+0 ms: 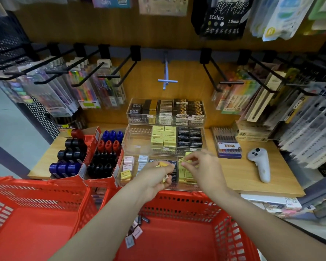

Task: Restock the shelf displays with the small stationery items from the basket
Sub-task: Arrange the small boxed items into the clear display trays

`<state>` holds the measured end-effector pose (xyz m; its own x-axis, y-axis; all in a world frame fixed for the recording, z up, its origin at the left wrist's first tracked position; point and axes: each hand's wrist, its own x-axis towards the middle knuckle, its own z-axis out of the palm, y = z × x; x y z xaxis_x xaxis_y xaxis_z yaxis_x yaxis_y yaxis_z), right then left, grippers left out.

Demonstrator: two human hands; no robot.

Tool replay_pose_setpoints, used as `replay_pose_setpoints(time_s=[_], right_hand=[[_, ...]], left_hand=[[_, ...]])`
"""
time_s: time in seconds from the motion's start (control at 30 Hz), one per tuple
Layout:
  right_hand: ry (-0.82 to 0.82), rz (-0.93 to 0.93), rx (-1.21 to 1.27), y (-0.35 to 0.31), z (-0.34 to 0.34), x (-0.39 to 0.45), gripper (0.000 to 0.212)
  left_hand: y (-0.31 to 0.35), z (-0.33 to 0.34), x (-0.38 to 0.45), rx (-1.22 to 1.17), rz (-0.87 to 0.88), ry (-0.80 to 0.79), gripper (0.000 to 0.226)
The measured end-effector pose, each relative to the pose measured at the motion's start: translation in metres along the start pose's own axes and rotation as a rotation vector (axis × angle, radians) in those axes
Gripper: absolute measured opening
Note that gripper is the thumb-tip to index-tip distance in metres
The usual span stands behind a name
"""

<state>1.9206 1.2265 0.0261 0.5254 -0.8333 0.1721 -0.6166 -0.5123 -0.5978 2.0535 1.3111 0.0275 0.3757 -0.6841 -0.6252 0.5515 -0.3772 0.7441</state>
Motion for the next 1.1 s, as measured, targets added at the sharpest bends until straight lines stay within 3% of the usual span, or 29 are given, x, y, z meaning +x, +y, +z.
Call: replay_pose_setpoints(time_s=[0.13, 0.3, 0.57, 0.8, 1.1], right_hand=[[0.086, -0.059, -0.119, 0.003, 0.021, 0.013, 0.020], [0.004, -0.065, -0.257, 0.015, 0.035, 0.013, 0.029], [-0.029, -0.100, -0.189, 0.018, 0.026, 0.010, 0.030], [-0.288, -0.030, -0.326, 0.018, 0.013, 0.018, 0.065], [-0.348, -0.159, -0.437, 0.017, 0.014, 0.033, 0.048]], left_hand=[[0.004, 0.003, 0.017, 0.012, 0.013, -0.030, 0.012], [0.001, 0.004, 0.027, 0.007, -0.013, -0.082, 0.012], [0.000, 0.007, 0.031, 0.057, -0.003, -0.156, 0.009], [-0.001, 0.006, 0.030, 0.051, 0.012, -0.077, 0.012], [0.000, -0.001, 0.037, 0.040, -0.006, -0.139, 0.009]])
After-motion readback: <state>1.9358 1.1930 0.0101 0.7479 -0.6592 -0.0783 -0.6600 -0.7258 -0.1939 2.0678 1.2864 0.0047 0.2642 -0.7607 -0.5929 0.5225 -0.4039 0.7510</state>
